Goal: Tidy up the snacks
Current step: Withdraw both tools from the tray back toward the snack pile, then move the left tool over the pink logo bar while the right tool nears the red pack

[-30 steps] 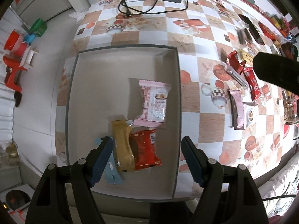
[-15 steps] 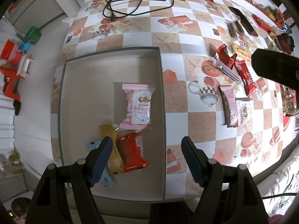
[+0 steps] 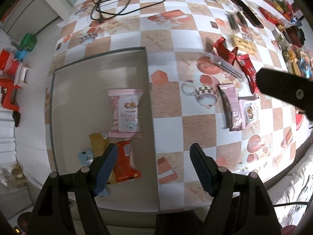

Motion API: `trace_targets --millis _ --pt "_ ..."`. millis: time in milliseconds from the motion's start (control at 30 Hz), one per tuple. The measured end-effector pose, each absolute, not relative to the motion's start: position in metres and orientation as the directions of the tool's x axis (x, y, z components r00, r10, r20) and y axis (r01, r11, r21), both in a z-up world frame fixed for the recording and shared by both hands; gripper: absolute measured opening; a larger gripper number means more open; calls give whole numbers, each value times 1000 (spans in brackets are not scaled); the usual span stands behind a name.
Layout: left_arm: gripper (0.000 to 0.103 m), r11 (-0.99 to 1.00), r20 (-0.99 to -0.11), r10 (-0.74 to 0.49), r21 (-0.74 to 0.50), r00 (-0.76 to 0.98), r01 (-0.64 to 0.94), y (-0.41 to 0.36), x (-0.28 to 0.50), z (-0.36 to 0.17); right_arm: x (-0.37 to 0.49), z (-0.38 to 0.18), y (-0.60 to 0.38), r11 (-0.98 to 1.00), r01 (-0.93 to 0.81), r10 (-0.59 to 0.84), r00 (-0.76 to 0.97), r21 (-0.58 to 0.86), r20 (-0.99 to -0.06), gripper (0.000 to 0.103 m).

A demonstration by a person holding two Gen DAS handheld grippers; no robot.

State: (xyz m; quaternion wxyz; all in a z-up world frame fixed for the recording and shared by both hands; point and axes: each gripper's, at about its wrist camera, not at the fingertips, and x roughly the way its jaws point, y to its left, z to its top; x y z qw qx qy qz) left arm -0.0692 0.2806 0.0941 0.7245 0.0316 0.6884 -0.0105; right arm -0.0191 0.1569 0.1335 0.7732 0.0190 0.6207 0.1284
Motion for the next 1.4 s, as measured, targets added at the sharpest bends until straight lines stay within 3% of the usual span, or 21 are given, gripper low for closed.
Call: trace_targets --millis 567,967,1067,1200,1400 --pt "79 992 -999 -7 -13 -51 124 228 -43 67 -54 35 28 976 169 151 -76 136 -986 93" --pt "79 991 -988 -46 -63 -144 118 172 -11 26 -92 -13 -8 987 154 88 -208 56 -974 93" --pt "79 995 -986 -52 -65 -156 81 170 4 19 -95 -17 -13 987 150 80 -213 48 -974 102" --pt "79 996 -980 -63 -74 -186 49 169 17 5 -97 -20 -12 991 127 70 -216 43 -974 102" --pt "82 995 -988 27 11 -153 100 171 22 -2 -102 -23 -9 996 91 38 -227 18 -973 103"
